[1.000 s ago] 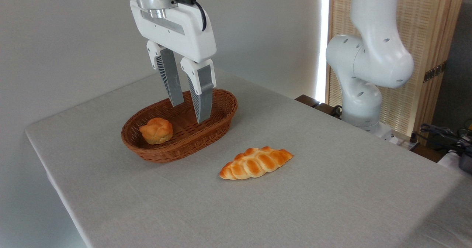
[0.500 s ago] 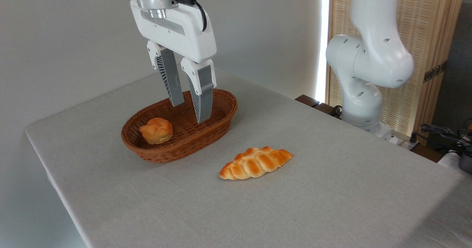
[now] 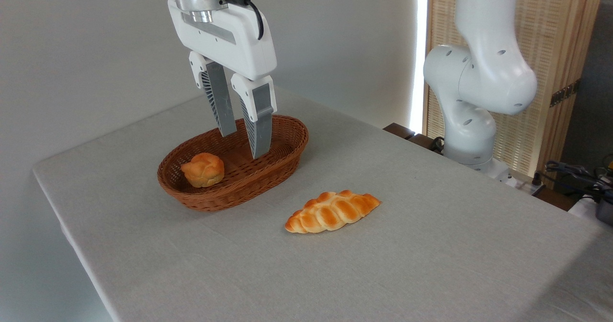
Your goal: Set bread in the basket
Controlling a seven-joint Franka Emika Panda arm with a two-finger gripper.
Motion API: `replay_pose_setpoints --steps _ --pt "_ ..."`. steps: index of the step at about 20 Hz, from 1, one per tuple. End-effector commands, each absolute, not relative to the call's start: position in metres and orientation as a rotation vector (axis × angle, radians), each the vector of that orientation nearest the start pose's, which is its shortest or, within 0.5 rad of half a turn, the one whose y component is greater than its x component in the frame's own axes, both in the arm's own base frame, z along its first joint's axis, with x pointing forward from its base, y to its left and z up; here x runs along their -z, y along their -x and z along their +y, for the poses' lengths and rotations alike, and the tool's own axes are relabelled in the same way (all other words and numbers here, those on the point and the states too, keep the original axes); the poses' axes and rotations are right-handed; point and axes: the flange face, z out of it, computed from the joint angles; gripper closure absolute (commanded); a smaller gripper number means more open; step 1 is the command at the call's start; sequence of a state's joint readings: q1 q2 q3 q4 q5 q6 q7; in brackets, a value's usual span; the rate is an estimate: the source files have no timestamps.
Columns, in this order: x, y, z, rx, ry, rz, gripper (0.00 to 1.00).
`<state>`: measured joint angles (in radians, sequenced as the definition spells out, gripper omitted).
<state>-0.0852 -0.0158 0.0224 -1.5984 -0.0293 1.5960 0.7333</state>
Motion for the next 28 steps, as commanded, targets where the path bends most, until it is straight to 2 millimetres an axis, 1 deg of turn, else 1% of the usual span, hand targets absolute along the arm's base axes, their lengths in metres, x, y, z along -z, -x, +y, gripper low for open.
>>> replay_pose_setpoints --steps 1,3,4,7,8,12,16,18,19,20,22,25,28 --pt "-0.616 -0.541 -0.037 0.075 2.909 1.243 0.0" --pt "-0.611 -0.534 -0.035 0.106 2.903 1.236 0.0" --pt "-0.606 -0.527 -0.036 0.132 2.891 1.241 0.0" --pt "-0.591 -0.511 -0.024 0.157 2.89 1.226 0.0" --pt "-0.583 -0.503 -0.022 0.139 2.894 1.227 0.0" --pt "-0.561 -0.487 -0.023 0.078 2.9 1.254 0.0" --pt "-0.534 -0.472 -0.02 0.005 2.887 1.356 0.0" --pt "-0.522 -0.467 -0.011 -0.024 2.886 1.4 0.0" --pt "-0.511 -0.464 -0.007 -0.054 2.879 1.444 0.0" --pt "-0.504 -0.46 -0.006 -0.071 2.864 1.49 0.0" --pt "-0.492 -0.456 -0.009 -0.105 2.846 1.546 0.0" --pt "-0.48 -0.453 -0.014 -0.155 2.821 1.581 0.0" --pt "-0.458 -0.446 -0.016 -0.281 2.715 1.621 0.0"
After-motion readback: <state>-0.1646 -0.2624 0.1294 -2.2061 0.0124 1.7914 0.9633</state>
